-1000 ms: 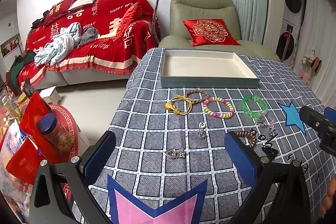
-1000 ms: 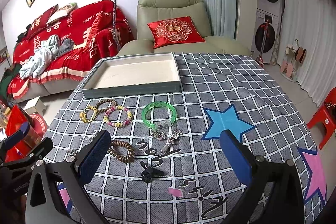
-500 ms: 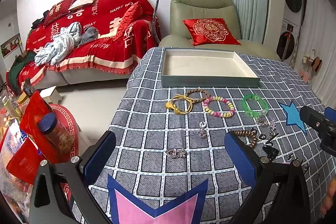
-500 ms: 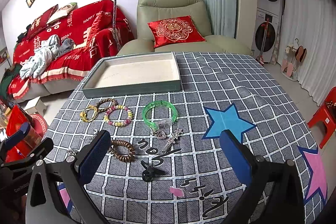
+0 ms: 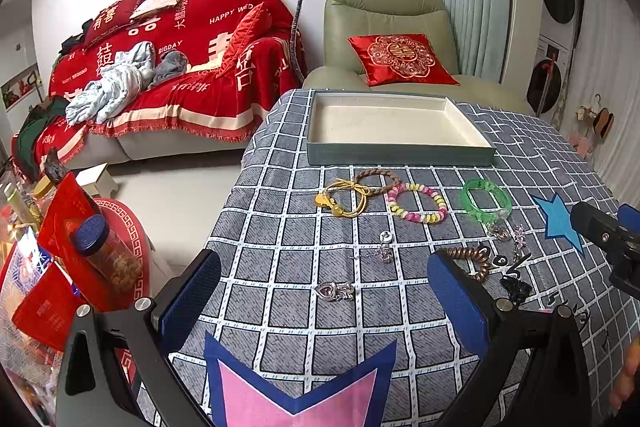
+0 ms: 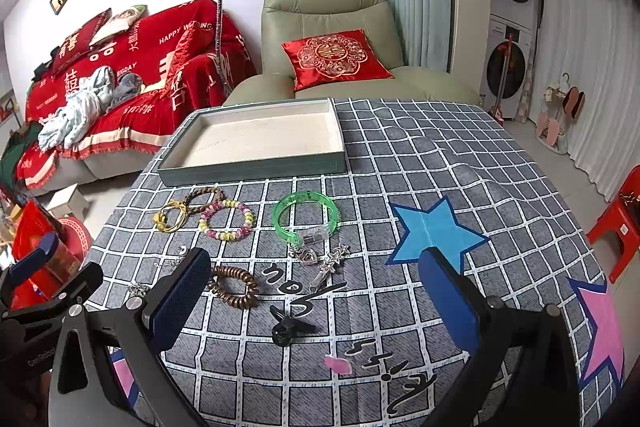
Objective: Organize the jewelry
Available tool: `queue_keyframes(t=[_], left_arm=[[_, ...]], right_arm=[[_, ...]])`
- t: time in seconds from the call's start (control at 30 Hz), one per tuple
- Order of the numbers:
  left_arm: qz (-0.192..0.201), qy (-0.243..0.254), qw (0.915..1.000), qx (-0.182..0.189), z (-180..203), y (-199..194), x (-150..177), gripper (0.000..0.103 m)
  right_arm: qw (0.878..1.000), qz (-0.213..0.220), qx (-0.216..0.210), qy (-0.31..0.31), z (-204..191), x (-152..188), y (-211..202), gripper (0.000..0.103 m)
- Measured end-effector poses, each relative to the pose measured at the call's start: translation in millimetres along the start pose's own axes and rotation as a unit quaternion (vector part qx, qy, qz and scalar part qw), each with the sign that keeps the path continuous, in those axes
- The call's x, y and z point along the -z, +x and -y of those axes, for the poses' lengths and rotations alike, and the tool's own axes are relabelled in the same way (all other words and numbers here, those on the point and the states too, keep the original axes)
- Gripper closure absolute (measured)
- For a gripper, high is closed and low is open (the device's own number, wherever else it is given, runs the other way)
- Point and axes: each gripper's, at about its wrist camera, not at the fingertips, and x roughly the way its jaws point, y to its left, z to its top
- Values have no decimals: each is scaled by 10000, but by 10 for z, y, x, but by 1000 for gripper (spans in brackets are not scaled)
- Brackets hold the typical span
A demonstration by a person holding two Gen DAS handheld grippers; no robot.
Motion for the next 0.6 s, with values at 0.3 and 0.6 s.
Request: queue_keyframes(t=[0.3,0.6], left_arm=[[-33,-5,10000,-7,-7,15,25,0],[-75,-11,10000,-15,-6,30,25,0]], right_arm=[[10000,-6,0,-6,-19,26,15,0],[10000,-14,-3,-4,-23,24,15,0]])
